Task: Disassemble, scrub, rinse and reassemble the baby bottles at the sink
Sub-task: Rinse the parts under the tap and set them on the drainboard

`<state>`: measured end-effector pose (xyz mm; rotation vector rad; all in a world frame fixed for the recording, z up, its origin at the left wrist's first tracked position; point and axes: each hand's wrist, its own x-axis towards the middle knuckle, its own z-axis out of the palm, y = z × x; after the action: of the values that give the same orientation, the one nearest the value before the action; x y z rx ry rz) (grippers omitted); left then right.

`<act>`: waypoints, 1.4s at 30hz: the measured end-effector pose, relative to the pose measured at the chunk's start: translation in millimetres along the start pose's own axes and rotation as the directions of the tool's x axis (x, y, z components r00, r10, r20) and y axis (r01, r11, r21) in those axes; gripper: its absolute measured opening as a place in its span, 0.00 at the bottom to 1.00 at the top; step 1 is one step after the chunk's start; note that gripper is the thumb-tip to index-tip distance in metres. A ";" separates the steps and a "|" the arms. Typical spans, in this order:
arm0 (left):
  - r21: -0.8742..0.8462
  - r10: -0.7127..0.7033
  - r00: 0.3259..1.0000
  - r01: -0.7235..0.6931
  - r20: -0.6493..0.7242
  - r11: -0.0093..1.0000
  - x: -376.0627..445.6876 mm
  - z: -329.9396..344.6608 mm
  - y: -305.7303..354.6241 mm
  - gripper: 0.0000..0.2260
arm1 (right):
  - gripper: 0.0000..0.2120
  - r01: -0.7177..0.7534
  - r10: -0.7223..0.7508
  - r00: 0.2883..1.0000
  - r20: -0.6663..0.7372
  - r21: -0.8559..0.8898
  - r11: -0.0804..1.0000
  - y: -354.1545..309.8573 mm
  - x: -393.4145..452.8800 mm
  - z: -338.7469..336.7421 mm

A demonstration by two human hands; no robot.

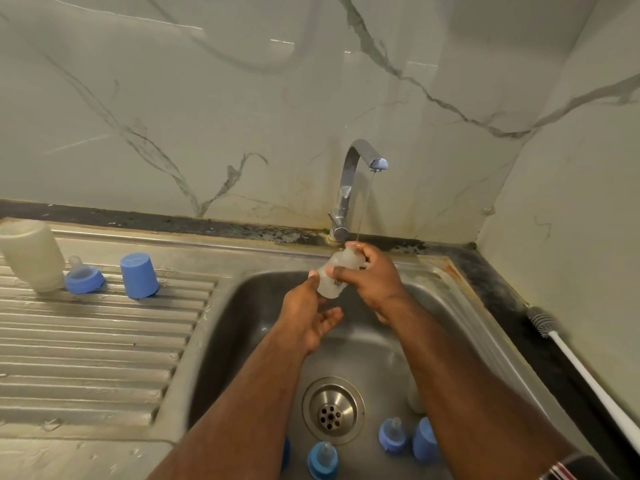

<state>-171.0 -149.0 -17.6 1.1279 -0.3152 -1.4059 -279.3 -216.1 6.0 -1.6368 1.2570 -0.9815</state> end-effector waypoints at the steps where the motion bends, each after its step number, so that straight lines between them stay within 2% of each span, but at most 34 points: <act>1: -0.040 -0.001 1.000 0.002 0.018 0.999 -3.1 0.2 1.7 0.15 | 0.26 -0.060 0.055 0.998 0.036 0.146 0.988 2.4 -0.8 -0.9; 3: -0.096 0.048 0.998 -0.045 0.032 0.994 -6.8 1.2 4.9 0.14 | 0.17 -0.184 0.157 0.983 0.096 0.431 0.883 0.7 -5.1 -5.0; 6: -0.026 0.254 0.967 -0.254 -0.023 0.967 -8.2 1.0 6.6 0.13 | 0.14 -0.296 0.395 0.917 0.051 0.751 0.590 3.0 -4.9 -10.4; 9: 0.182 0.512 0.859 -0.504 0.005 0.844 -9.0 4.1 8.9 0.18 | 0.10 -0.420 0.532 0.834 0.148 0.795 0.438 6.9 -6.8 -4.0; 12: 0.276 0.648 0.761 -0.630 0.033 0.726 -7.5 5.6 10.4 0.19 | 0.09 -0.490 0.565 0.795 0.223 0.784 0.381 6.4 -4.9 8.7; 14: 0.299 0.680 0.733 -0.648 -0.005 0.701 -5.2 4.0 12.9 0.20 | 0.08 -0.496 0.557 0.803 0.212 0.756 0.428 2.1 -0.5 14.0; 16: 0.278 0.663 0.747 -0.626 -0.055 0.729 -2.5 1.0 12.9 0.21 | 0.07 -0.436 0.522 0.851 0.051 0.623 0.650 -0.9 7.8 14.2; 17: 0.264 0.648 0.758 -0.611 -0.080 0.747 0.3 -0.4 11.9 0.21 | 0.08 -0.358 0.454 0.887 -0.090 0.489 0.796 -2.3 15.3 11.4; 18: 0.260 0.629 0.770 -0.590 -0.102 0.765 1.9 -1.8 10.5 0.21 | 0.12 -0.246 0.311 0.925 -0.217 0.282 0.927 -5.5 21.6 6.6; 19: 0.270 0.606 0.786 -0.561 -0.124 0.783 5.3 -2.9 9.0 0.20 | 0.16 -0.117 0.121 0.959 -0.258 0.030 0.993 -10.7 27.9 0.9; 20: 0.280 0.579 0.804 -0.529 -0.137 0.801 7.1 -3.8 7.3 0.18 | 0.21 0.005 -0.043 0.979 -0.199 -0.187 0.982 -16.8 32.9 -3.4; 21: 0.285 0.543 0.827 -0.491 -0.142 0.823 8.0 -4.2 6.4 0.17 | 0.25 0.091 -0.130 0.987 -0.097 -0.334 0.938 -22.2 38.0 -5.7; 24: 0.286 0.431 0.891 -0.380 -0.143 0.880 12.4 -5.8 3.1 0.18 | 0.33 0.148 -0.095 0.988 0.122 -0.566 0.811 -33.5 45.8 -4.0; 27: 0.238 0.367 0.921 -0.330 -0.131 0.914 14.5 -4.8 2.3 0.16 | 0.36 0.257 -0.102 0.964 0.244 -0.774 0.579 -34.7 47.5 2.5; 28: 0.225 0.350 0.928 -0.316 -0.130 0.921 15.2 -4.0 1.6 0.16 | 0.36 0.297 -0.112 0.953 0.281 -0.795 0.530 -35.2 47.1 3.0; 29: 0.212 0.331 0.934 -0.299 -0.132 0.930 16.1 -3.5 1.0 0.16 | 0.35 0.314 -0.125 0.947 0.295 -0.784 0.535 -36.1 46.7 2.8; 30: 0.193 0.308 0.942 -0.280 -0.135 0.940 15.9 -3.0 0.7 0.16 | 0.33 0.291 -0.141 0.955 0.260 -0.742 0.604 -36.0 45.2 1.8; 32: 0.148 0.249 0.959 -0.229 -0.135 0.962 14.7 -2.5 1.3 0.14 | 0.27 0.139 -0.132 0.990 0.053 -0.535 0.833 -34.6 41.4 -3.6; 33: 0.102 0.207 0.970 -0.194 -0.129 0.976 14.1 -2.4 2.3 0.11 | 0.21 0.039 -0.051 0.999 -0.019 -0.408 0.912 -33.5 37.6 -7.6; 34: 0.040 0.162 0.980 -0.158 -0.116 0.987 12.9 -2.0 2.6 0.08 | 0.16 -0.075 0.070 0.997 -0.026 -0.284 0.956 -30.4 31.7 -12.6; 35: -0.014 0.122 0.988 -0.124 -0.098 0.992 11.3 -1.6 3.6 0.06 | 0.13 -0.180 0.190 0.981 0.042 -0.180 0.967 -26.7 23.5 -16.7; 37: -0.088 0.065 0.996 -0.069 -0.054 0.994 7.6 -1.3 3.8 0.08 | 0.17 -0.326 0.332 0.915 0.228 -0.062 0.943 -20.1 6.1 -22.9; 38: -0.111 0.037 0.999 -0.041 -0.031 0.993 6.5 -1.6 2.8 0.10 | 0.19 -0.331 0.322 0.905 0.278 -0.015 0.943 -18.1 0.8 -23.6; 39: -0.104 0.013 1.000 -0.014 -0.012 0.994 5.5 -1.0 1.3 0.12 | 0.20 -0.284 0.266 0.927 0.266 0.033 0.958 -17.4 -1.7 -24.1; 40: -0.069 -0.005 1.000 0.005 -0.002 0.998 4.3 -0.1 0.1 0.14 | 0.21 -0.196 0.186 0.964 0.189 0.040 0.980 -15.8 1.3 -23.6; 42: 0.020 -0.024 1.000 0.024 -0.009 1.000 3.5 0.8 -1.4 0.16 | 0.22 -0.035 0.035 0.999 0.004 -0.061 0.998 -17.9 6.5 -21.2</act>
<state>-171.8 -152.1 -19.8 1.1580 -0.3112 -1.4210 -291.8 -222.9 30.7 -1.6572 1.3196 -0.9252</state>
